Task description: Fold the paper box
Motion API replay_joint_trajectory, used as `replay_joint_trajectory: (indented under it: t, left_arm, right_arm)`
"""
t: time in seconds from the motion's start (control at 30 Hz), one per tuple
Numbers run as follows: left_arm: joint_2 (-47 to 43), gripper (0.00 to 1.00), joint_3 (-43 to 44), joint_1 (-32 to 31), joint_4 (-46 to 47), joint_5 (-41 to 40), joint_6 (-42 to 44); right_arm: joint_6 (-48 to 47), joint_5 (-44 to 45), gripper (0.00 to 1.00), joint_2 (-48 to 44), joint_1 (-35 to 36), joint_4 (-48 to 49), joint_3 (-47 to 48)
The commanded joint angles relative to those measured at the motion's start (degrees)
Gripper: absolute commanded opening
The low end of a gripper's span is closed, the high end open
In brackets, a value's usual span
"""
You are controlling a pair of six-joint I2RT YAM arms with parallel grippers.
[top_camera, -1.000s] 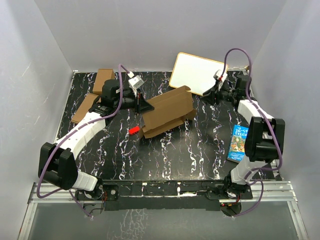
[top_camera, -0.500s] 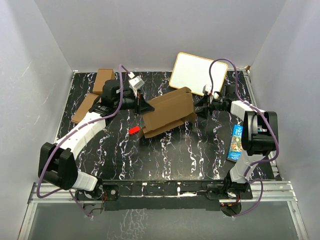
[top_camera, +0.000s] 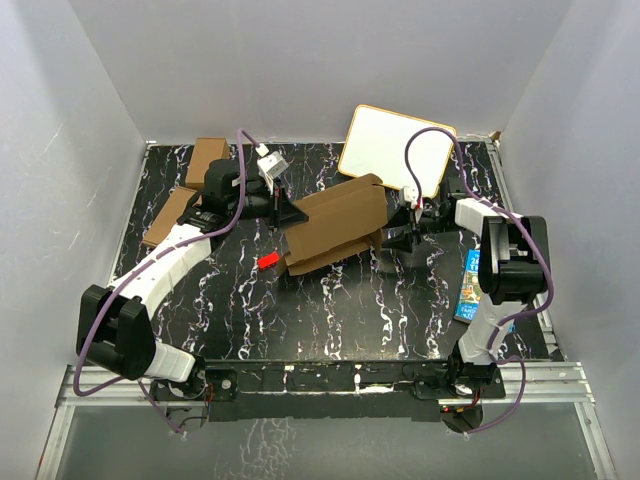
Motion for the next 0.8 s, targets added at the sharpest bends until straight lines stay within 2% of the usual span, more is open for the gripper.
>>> replay_joint_trajectory:
  t: [0.0, 0.23, 0.57, 0.77]
  left_arm:
    - [-1.53, 0.0, 0.97, 0.09, 0.36, 0.69, 0.52]
    - [-1.33, 0.0, 0.83, 0.09, 0.75, 0.72, 0.36]
    - [-1.54, 0.0, 0.09, 0.09, 1.77, 0.86, -0.39]
    - [-1.44, 0.0, 0.12, 0.09, 1.95, 1.04, -0.52]
  right_arm:
    - [-5.37, -4.93, 0.59, -0.07, 1.19, -0.99, 2.27]
    - [1.91, -3.09, 0.56, -1.15, 1.78, 5.33, 0.28]
    - [19.01, -1.5, 0.57, -5.8, 4.05, 25.54, -8.08]
    - [33.15, 1.49, 0.56, -8.46, 4.85, 42.8, -13.53]
